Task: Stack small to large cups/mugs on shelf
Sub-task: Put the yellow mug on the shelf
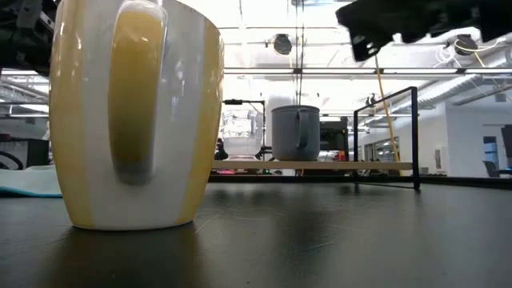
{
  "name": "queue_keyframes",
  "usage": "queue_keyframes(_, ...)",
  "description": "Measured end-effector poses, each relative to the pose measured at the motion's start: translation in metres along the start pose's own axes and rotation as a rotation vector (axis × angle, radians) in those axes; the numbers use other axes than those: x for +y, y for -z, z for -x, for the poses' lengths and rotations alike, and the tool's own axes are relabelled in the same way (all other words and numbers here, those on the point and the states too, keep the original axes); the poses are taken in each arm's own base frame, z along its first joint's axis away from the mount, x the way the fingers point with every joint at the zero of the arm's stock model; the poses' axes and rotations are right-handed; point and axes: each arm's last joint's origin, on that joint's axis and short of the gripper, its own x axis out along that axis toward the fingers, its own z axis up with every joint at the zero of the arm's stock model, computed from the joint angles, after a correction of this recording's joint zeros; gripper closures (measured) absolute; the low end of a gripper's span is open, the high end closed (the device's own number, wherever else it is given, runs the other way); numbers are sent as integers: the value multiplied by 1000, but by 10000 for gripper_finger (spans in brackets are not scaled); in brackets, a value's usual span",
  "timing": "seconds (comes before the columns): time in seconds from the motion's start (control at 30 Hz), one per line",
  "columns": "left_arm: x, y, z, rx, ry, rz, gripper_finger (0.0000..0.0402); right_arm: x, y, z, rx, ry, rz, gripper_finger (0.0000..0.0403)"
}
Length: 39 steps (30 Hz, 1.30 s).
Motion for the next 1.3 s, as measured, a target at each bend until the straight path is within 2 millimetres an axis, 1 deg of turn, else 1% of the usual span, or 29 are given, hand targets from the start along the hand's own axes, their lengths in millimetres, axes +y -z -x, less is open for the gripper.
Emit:
queue_keyframes(0.13, 0, 0, 0, 0, -1, -20, 378, 2, -8, -20, 24, -7, -39, 403)
queue_keyframes(0.27, 1, 0, 0, -3, -25, -23, 378, 5, -15, -39, 101, -87, -51, 402)
queue_keyframes(0.43, 2, 0, 0, -4, -55, -23, 378, 9, -25, -59, 137, -137, -48, 381)
queue_keyframes(0.53, 2, 0, 0, -4, -55, -15, 378, 11, -31, -66, 159, -163, -62, 360)
queue_keyframes(0.63, 2, 0, 0, -2, -55, -9, 378, 11, -39, -68, 144, -170, -69, 332)
queue_keyframes(0.8, 2, 3, 0, 21, -58, -11, 378, 11, -55, -70, 101, -168, -97, 267)
queue_keyframes(0.9, 2, 3, 0, 27, -59, -11, 378, 11, -62, -72, 111, -167, -102, 225)
queue_keyframes(1.0, 2, 4, 0, 29, -59, 4, 378, 11, -71, -73, 101, -167, -114, 193)
queue_keyframes(1.07, 2, 4, 0, 33, -60, 11, 378, 11, -77, -77, 88, -168, -116, 179)
queue_keyframes(1.13, 2, 4, 0, 33, -60, 15, 378, 12, -80, -78, 112, -169, -114, 170)
queue_keyframes(1.23, 2, 4, 0, 34, -61, 18, 378, 13, -84, -88, 99, -169, -111, 166)
queue_keyframes(1.3, 2, 4, 0, 34, -61, 18, 378, 17, -79, -98, 131, -186, -100, 166)
